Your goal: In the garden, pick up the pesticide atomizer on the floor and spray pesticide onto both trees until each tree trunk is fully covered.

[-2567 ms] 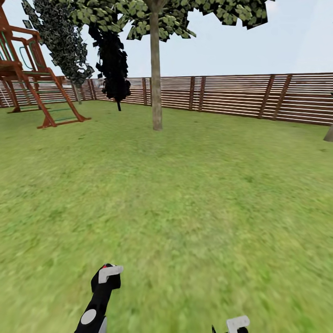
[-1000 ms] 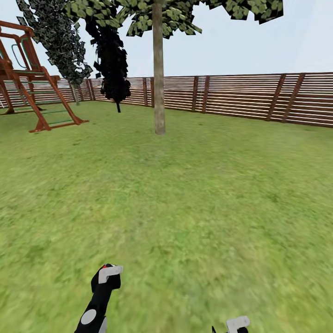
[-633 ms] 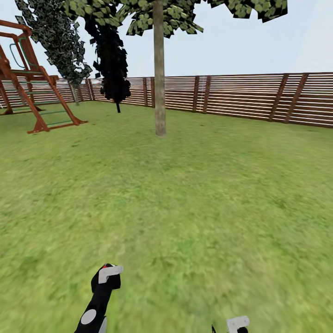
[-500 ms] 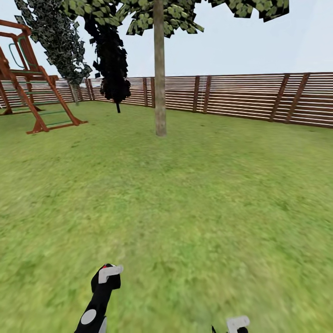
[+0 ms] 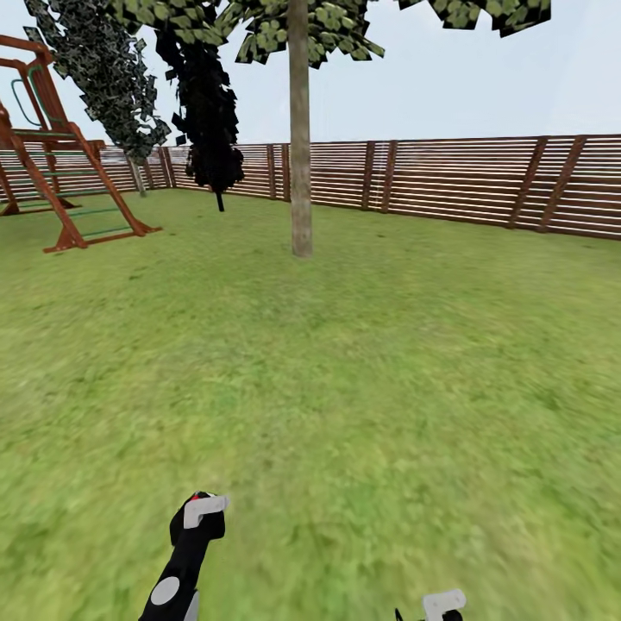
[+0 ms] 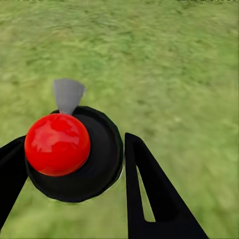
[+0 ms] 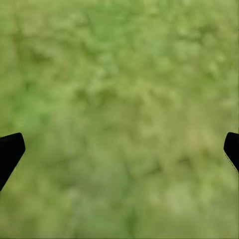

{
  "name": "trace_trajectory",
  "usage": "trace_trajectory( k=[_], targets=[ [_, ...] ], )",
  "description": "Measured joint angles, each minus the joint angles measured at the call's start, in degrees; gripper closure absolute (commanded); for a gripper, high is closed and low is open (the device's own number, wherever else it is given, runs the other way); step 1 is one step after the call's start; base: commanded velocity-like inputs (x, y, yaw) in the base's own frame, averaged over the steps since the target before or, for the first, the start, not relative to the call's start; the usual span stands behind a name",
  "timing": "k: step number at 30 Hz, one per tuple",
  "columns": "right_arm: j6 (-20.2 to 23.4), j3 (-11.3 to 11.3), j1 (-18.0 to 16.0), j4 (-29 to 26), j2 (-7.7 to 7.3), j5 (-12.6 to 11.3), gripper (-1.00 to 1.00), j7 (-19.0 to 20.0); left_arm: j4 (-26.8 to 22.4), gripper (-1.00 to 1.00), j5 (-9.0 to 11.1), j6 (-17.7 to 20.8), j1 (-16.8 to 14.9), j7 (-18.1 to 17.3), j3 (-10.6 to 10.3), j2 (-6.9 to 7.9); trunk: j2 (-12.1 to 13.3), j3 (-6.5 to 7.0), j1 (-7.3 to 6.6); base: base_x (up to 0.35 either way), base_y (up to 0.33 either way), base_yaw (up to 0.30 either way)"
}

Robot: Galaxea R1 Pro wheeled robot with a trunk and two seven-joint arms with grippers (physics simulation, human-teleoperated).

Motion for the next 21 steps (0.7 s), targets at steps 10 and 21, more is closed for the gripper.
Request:
trace_trajectory(
  k=[10,21],
  targets=[
    [0.0,0.0,0.0,0.0,-0.01,0.0,-1.00,0.0,0.0,1.00,0.0,0.0,0.0,0.0,0.0,0.00,0.0,0.00,0.00,0.338,0.097,0.000],
    [0.0,0.0,0.0,0.0,-0.02,0.0,-1.00,0.0,0.0,1.00,0.0,0.0,0.0,0.0,0.0,0.00,0.0,0.00,0.00,0.338,0.098,0.000]
  ],
)
